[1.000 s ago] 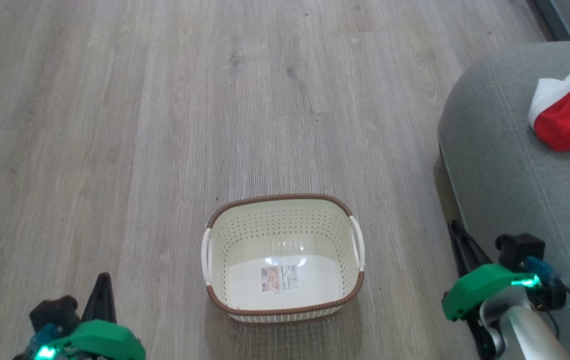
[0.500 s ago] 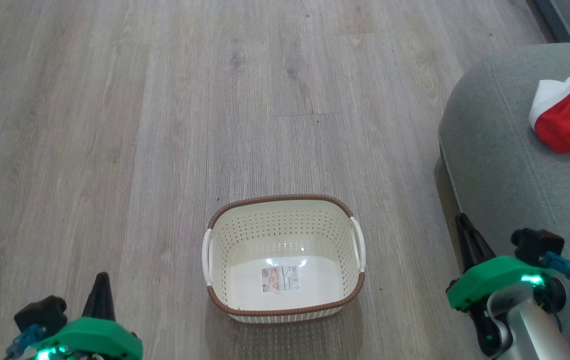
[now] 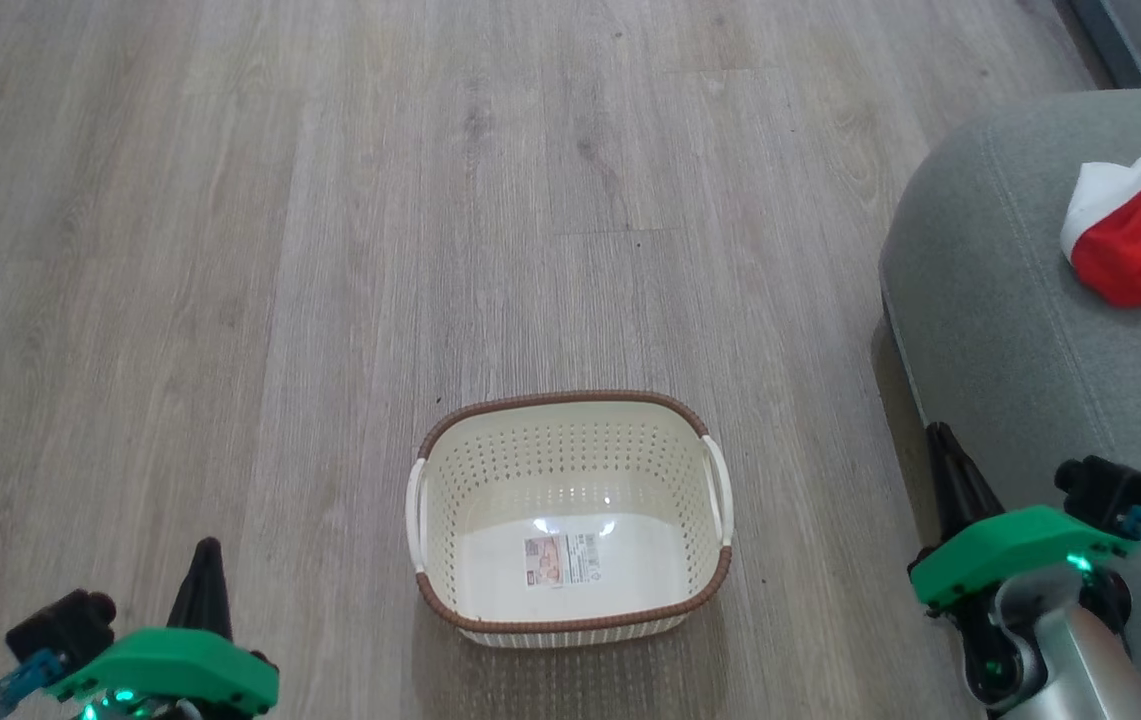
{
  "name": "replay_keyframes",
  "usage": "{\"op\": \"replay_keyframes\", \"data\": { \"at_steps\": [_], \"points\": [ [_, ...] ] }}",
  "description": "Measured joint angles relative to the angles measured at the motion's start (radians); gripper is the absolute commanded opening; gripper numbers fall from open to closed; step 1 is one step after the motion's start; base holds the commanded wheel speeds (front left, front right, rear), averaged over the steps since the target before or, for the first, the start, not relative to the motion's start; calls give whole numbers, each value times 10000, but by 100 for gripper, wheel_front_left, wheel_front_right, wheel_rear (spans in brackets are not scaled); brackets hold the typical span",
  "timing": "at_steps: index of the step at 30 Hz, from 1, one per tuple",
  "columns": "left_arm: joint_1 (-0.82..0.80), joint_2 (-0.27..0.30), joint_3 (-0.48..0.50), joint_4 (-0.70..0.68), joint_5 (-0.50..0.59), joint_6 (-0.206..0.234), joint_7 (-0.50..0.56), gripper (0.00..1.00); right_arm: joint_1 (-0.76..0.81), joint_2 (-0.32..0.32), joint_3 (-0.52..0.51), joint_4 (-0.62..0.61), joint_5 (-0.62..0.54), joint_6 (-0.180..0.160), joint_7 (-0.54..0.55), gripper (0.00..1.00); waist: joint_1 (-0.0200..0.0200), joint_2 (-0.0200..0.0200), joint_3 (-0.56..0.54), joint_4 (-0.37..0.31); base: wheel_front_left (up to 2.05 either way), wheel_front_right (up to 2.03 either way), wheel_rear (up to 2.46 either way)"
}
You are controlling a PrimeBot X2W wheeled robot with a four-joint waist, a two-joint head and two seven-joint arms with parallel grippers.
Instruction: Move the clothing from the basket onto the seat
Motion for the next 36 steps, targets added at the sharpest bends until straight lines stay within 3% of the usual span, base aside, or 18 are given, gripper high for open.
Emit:
{"op": "replay_keyframes", "data": {
  "at_steps": [36],
  "points": [
    [-261, -19, 4, -236, -4130, -357, 1030, 0, 252, 151, -554, -874, 4163, -2, 1012, 0, 0, 0, -73, 75, 0, 0, 0]
  ]
}}
